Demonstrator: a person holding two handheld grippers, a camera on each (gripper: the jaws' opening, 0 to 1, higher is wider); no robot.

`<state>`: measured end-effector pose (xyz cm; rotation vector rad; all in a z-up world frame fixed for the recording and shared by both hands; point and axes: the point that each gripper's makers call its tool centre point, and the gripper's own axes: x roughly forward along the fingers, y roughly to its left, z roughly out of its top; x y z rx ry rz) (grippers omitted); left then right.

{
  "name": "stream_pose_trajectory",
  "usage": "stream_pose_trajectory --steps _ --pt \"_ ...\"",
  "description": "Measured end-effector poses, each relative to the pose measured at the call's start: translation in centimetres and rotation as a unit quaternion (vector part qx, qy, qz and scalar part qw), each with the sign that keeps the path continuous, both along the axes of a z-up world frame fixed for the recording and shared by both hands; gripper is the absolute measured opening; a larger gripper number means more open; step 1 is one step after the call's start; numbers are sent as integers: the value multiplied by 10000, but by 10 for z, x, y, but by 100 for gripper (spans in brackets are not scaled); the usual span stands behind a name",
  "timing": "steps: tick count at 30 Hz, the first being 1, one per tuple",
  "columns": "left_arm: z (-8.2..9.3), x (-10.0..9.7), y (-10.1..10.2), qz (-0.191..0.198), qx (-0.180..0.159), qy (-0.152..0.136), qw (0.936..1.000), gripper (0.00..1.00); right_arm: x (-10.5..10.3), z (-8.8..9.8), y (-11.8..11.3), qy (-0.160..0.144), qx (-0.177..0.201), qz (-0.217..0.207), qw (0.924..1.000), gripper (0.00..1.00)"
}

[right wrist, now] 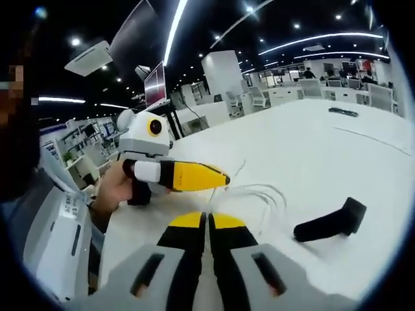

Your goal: Peel open the Velcro strap on the desktop, arrange the wired earphones neatly onto it, and close the Velcro strap to secure them.

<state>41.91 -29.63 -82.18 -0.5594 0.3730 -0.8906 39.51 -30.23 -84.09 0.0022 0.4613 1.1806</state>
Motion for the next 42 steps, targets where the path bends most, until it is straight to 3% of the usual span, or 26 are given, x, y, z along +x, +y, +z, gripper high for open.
stream_pose_trajectory --steps 4,8,11,13,16,24,38,42 --pt "3 5 10 261 40 -125 9996 6 6 11 -8 -42 141 -176 9997 7" --pt "7 6 17 438 103 -288 9986 6 25 15 -28 -29 141 -671 9976 8" --pt "11 7 18 459 26 -322 9984 6 37 10 -39 106 148 -938 9954 9" --pt "12 8 19 471 -1 -333 9983 6 40 3 -41 418 215 -1088 9930 9" --pt "15 7 19 466 -62 -359 9982 6 38 -8 -38 842 282 -1056 9904 10" --pt "29 7 17 450 -200 -609 9969 6 31 -17 -29 1401 438 -969 9844 12" --pt "54 5 21 482 -330 -940 9939 6 30 -19 -25 1732 413 -1010 9788 13" --pt "56 4 20 472 -273 -1028 9932 6 33 -15 -24 1904 609 -1028 9744 13"
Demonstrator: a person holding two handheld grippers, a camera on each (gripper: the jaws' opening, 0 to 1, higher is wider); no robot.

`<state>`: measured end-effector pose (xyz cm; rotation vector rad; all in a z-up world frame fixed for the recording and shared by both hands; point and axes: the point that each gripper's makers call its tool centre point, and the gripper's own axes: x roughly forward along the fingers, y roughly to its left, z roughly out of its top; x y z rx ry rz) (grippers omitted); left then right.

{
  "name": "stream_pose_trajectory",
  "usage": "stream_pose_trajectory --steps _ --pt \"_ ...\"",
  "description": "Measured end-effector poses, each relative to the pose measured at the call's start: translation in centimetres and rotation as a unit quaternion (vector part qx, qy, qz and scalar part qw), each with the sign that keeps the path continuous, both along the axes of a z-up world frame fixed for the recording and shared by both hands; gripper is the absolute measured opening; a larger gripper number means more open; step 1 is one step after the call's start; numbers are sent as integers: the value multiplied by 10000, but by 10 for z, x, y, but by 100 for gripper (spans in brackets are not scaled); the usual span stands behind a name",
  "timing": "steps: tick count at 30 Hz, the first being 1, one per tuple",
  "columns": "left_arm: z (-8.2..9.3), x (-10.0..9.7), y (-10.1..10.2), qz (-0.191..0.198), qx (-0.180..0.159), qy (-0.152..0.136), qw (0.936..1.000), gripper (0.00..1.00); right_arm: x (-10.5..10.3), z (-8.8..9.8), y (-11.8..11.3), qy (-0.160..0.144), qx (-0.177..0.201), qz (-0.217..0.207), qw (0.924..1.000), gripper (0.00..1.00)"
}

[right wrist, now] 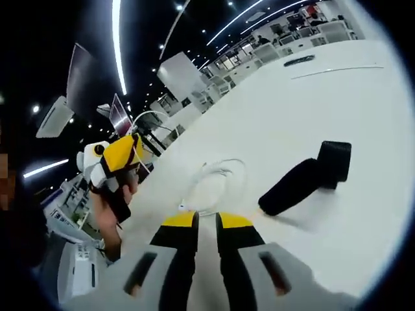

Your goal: Peel open the Velcro strap on the desktop, arrange the wired earphones neatly onto it, and close the Velcro strap to secure them.

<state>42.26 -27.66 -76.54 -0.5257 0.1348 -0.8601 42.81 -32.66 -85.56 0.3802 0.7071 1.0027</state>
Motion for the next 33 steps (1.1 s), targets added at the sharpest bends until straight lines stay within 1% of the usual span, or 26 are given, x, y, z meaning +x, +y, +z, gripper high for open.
stream_pose_trajectory --steps 6,10,16,18,23,29,33 --pt "4 -1 3 6 -21 -36 10000 6 5 3 -2 180 137 -22 9997 13" --pt "8 -4 4 -52 -15 -64 10000 6 9 9 -2 399 410 -125 9983 13" --pt "11 -8 3 -109 -1 -103 9999 6 13 7 1 484 427 -161 9978 13" --pt "11 -9 3 -121 -5 -91 9999 6 16 8 1 559 485 -207 9970 13" --pt "9 -12 2 -166 -12 -60 9998 6 26 4 2 666 395 -353 9964 12" --pt "8 -14 0 -220 13 -60 9997 6 30 -4 4 685 135 -471 9965 11" --pt "5 -14 1 -178 42 -6 9998 6 29 -9 4 643 22 -554 9964 7"
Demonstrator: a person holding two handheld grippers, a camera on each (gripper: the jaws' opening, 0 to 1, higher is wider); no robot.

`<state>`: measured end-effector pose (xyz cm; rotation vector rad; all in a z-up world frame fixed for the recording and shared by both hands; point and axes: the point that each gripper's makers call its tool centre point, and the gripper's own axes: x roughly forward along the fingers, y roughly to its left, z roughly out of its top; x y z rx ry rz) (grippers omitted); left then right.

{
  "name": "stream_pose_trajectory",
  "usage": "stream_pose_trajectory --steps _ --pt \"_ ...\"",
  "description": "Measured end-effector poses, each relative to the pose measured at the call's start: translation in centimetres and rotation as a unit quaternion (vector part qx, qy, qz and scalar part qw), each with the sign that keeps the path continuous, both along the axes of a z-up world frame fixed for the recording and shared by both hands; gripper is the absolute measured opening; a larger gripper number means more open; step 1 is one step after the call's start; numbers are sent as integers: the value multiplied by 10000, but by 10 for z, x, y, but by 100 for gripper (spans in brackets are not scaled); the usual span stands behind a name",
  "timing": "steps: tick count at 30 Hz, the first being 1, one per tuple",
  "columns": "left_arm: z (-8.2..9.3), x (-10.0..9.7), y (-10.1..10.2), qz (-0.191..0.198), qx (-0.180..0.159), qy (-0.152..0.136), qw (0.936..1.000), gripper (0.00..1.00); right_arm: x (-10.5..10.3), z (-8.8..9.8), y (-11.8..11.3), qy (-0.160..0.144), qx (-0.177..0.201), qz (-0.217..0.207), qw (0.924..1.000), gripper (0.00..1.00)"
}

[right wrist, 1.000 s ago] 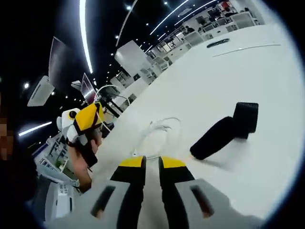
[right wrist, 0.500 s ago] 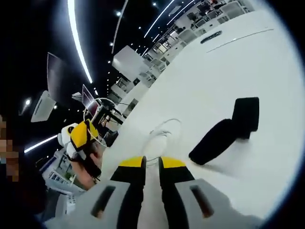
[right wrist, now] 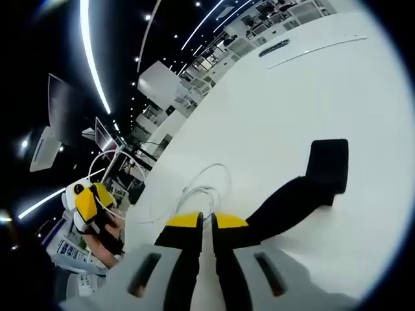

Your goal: Peel open the Velcro strap on the desktop, arrange the wired earphones neatly onto it, and close the Velcro strap to secure them.

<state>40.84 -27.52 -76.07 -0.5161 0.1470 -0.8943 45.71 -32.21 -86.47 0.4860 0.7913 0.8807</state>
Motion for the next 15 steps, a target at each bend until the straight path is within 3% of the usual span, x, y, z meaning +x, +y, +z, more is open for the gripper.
stream_pose_trajectory --steps 7,15 --pt "-23 8 12 366 260 191 9988 6 -6 2 7 -50 75 18 10000 4" --pt "-38 9 9 295 341 330 9984 6 -2 5 12 -147 184 68 9997 4"
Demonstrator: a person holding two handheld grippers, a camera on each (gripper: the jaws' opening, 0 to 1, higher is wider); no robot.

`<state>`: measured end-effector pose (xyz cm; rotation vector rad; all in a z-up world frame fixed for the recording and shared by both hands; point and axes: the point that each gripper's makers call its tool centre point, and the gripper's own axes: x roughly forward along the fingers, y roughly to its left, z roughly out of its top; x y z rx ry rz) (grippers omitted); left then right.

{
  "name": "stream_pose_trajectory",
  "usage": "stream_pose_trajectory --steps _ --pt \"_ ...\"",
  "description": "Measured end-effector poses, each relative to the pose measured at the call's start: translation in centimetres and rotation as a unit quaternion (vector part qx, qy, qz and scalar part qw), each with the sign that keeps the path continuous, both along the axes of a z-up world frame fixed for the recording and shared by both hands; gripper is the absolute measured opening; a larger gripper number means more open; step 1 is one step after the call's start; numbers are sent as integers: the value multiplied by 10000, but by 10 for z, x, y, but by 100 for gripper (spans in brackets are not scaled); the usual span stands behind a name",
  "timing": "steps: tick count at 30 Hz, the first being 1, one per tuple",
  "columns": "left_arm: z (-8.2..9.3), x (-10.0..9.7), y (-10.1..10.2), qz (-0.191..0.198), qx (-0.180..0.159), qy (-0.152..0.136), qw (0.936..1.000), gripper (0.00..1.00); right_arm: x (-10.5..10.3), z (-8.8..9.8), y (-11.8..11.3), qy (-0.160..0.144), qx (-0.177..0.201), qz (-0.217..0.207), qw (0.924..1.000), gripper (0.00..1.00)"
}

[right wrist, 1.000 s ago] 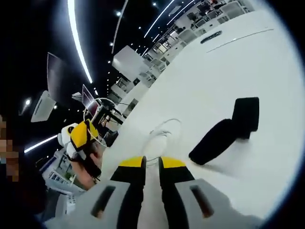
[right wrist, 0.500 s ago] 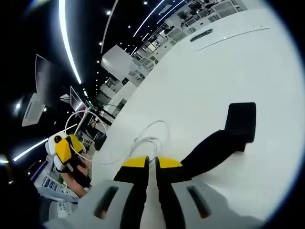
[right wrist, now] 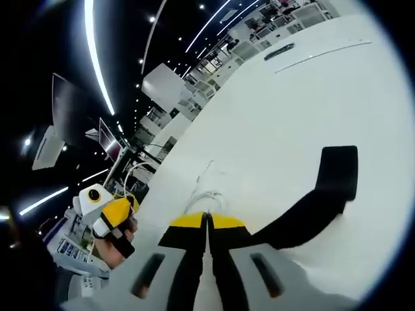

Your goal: Peel open the Velcro strap on the desktop, arrange the wired earphones neatly onto it, and close the Velcro strap to secure them.

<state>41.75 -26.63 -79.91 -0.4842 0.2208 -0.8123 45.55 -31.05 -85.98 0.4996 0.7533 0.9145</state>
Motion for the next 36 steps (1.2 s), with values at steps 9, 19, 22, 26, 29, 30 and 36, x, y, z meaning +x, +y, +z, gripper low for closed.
stream_pose_trajectory --steps 9,19,22,26,29,30,36 --pt "-5 -2 -1 -82 -66 65 9999 6 7 0 13 -132 45 9 9999 5" --pt "-8 -5 -2 -171 -126 118 9997 6 21 -1 22 6 49 -24 10000 7" --pt "-9 -6 -1 -171 -134 117 9997 6 25 -1 22 33 28 -34 10000 6" --pt "-9 -5 1 -141 -165 130 9997 6 25 -2 23 35 -25 9 10000 4" --pt "-8 -4 5 -97 -173 121 9997 6 24 -1 22 1 -49 46 10000 3" --pt "-7 -4 8 -26 -143 97 9998 6 24 1 20 2 3 38 10000 3" --pt "4 -2 30 430 -25 -91 9990 6 21 15 11 -54 240 -14 9997 3"
